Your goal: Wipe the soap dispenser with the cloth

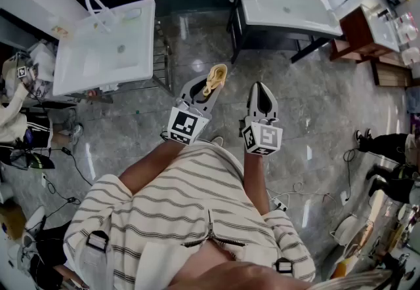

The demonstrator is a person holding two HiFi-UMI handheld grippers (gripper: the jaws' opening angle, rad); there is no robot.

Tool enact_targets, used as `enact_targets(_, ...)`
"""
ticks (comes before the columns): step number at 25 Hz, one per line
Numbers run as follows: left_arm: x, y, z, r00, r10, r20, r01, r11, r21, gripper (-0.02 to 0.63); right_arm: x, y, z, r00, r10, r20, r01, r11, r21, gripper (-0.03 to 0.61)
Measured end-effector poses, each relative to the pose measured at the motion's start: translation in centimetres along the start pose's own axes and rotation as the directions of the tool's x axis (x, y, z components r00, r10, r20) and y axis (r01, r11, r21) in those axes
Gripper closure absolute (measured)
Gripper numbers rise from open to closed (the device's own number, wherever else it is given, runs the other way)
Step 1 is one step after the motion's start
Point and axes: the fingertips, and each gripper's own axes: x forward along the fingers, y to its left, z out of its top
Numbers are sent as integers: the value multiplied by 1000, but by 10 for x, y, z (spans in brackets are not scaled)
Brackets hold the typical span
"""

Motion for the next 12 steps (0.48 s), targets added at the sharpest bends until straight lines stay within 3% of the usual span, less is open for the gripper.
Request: enact_targets(12, 5, -44, -8, 999, 42, 12, -42, 999, 1, 529, -25, -26, 3, 997, 74, 32, -74, 997, 5, 578)
